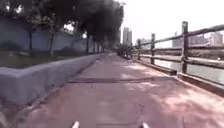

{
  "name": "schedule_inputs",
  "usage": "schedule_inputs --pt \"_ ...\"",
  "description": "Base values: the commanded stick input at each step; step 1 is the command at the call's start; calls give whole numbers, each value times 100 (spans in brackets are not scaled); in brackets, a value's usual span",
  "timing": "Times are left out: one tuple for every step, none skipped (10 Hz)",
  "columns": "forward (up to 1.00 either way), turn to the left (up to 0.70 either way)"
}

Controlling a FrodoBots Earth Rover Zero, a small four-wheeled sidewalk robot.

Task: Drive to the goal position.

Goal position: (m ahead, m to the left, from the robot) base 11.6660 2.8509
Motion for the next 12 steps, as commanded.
schedule_inputs --pt "70 0" --pt "70 0" --pt "70 0" --pt "70 0" --pt "70 0" --pt "70 0" --pt "70 0" --pt "70 0" --pt "70 0" --pt "70 0" --pt "70 0" --pt "70 0"
